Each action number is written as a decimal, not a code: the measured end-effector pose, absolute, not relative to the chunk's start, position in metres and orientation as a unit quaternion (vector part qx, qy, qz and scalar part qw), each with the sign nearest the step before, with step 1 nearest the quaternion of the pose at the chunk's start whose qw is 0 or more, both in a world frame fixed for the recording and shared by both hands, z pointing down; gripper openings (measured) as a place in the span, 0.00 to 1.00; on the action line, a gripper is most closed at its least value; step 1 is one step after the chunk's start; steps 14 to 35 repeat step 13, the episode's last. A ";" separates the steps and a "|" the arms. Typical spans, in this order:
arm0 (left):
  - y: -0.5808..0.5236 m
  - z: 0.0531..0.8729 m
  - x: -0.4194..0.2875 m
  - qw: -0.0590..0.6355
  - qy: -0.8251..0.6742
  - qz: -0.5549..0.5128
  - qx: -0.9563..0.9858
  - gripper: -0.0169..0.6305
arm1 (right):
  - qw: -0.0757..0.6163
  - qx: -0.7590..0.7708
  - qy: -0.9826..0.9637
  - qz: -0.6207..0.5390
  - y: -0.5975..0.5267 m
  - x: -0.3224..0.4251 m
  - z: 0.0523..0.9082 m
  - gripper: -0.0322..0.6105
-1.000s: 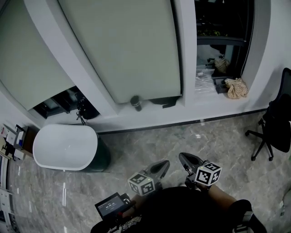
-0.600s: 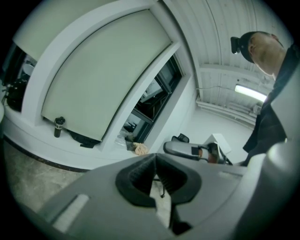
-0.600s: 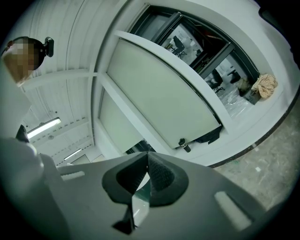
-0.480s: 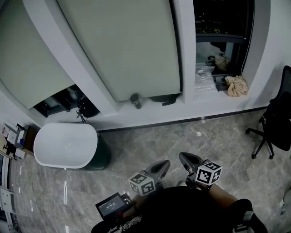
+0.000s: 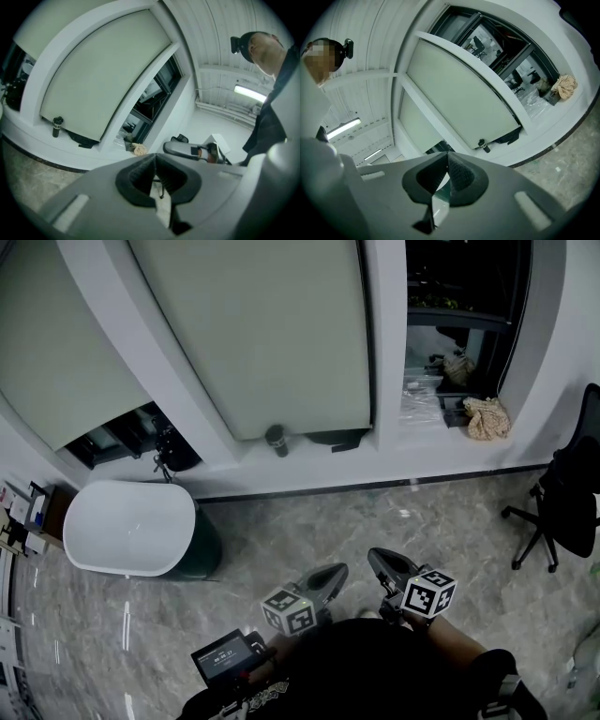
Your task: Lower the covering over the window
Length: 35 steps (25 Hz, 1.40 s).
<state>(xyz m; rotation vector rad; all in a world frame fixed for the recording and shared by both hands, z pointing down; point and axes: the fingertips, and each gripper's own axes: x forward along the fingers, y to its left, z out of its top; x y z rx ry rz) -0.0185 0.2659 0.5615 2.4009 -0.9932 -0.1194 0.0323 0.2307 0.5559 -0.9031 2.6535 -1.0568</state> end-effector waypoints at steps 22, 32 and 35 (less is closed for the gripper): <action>0.236 0.570 -0.008 0.263 -0.362 -0.032 0.894 0.03 | 0.078 -0.296 0.890 -0.338 0.204 0.038 0.557 0.06; 0.236 0.570 -0.008 0.263 -0.362 -0.032 0.894 0.03 | 0.078 -0.296 0.890 -0.338 0.204 0.038 0.557 0.06; 0.236 0.570 -0.008 0.263 -0.362 -0.032 0.894 0.03 | 0.078 -0.296 0.890 -0.338 0.204 0.038 0.557 0.06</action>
